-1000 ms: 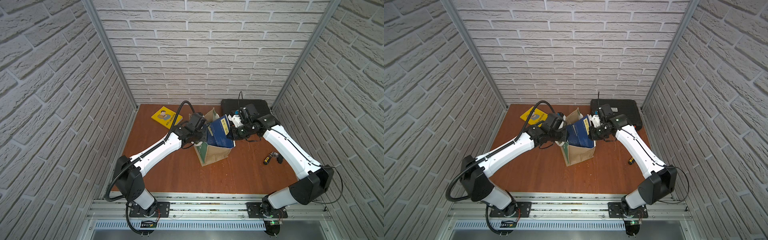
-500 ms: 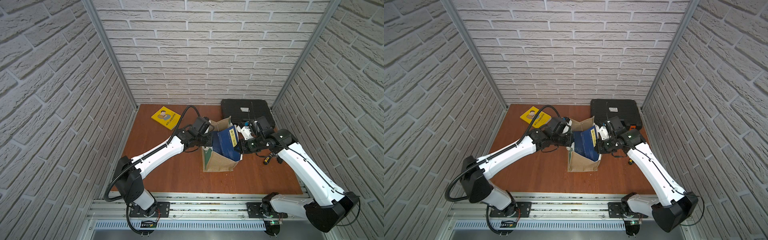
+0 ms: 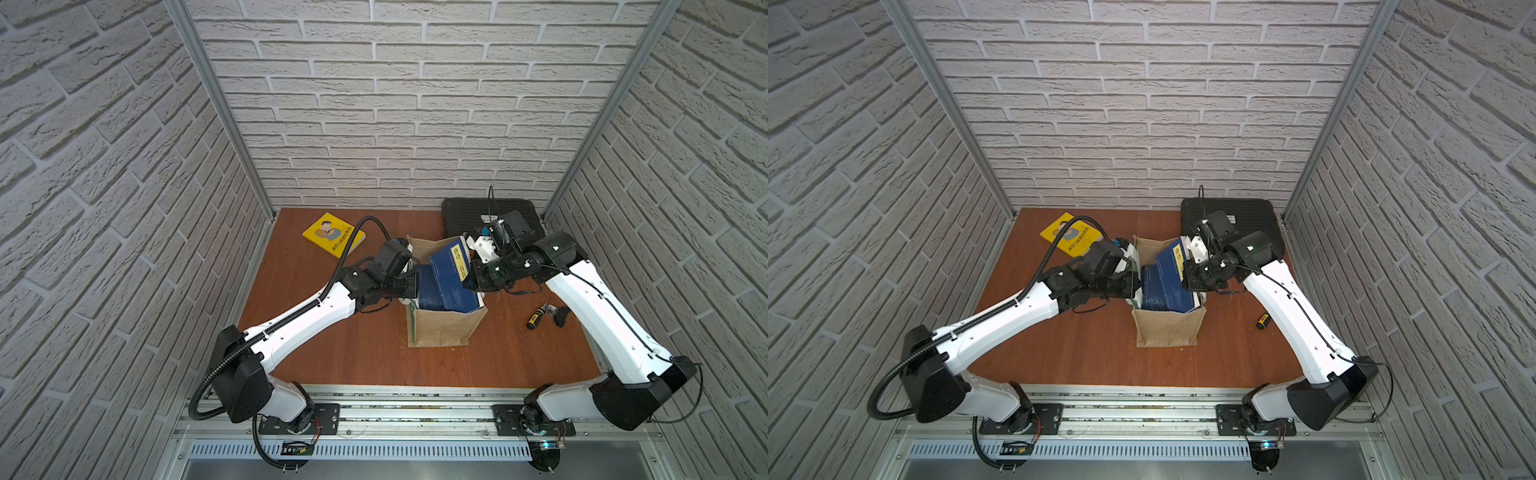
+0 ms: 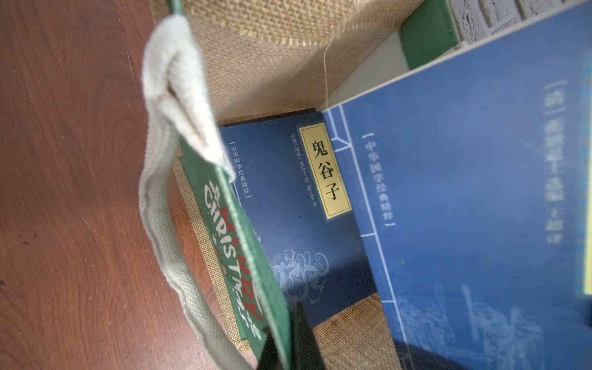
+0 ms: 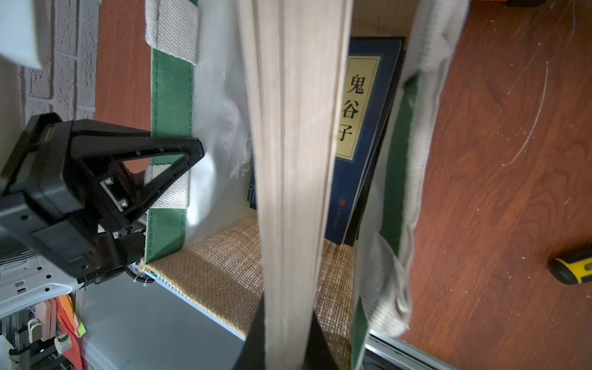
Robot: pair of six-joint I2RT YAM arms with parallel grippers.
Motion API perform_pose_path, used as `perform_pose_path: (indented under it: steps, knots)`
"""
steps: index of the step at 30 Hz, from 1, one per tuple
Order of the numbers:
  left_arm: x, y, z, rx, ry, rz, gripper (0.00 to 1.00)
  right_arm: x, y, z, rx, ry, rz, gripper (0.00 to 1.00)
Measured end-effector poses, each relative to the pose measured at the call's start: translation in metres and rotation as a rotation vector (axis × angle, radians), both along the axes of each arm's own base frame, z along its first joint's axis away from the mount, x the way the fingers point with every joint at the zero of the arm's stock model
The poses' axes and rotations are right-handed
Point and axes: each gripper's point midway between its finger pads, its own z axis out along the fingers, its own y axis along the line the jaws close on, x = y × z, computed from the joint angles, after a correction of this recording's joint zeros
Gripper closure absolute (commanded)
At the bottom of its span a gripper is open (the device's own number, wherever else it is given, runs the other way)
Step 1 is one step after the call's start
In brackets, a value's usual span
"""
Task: Put the books into the canvas bag
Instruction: Adjust the canvas bag at the center of the board, then place the book in the canvas bag.
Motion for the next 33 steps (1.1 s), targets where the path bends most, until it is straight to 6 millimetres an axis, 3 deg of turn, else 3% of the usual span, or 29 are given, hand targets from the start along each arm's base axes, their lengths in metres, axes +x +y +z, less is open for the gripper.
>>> perform_pose_path:
  steps: [10,20,25,30,32,33]
  knots:
    - [-0.003,0.006,0.000,-0.036,-0.011,0.018,1.00,0.028,0.042,-0.042,-0.014,0.063,-0.037,0.94]
    - [-0.001,0.005,-0.003,-0.102,0.000,0.041,1.00,0.040,0.034,-0.085,-0.057,0.078,-0.133,0.94]
    - [0.001,0.006,-0.003,-0.122,0.007,0.047,1.00,0.058,0.042,-0.097,-0.048,0.088,-0.121,0.94]
    - [0.003,0.008,-0.002,-0.123,0.007,0.053,1.00,0.063,0.037,-0.100,-0.050,0.093,-0.129,0.94]
    - [0.003,0.008,-0.003,-0.122,0.006,0.052,1.00,0.064,0.034,-0.102,-0.057,0.098,-0.134,0.88]
    - [0.003,0.008,-0.003,-0.121,0.006,0.051,0.98,0.064,0.032,-0.102,-0.061,0.102,-0.136,0.81]
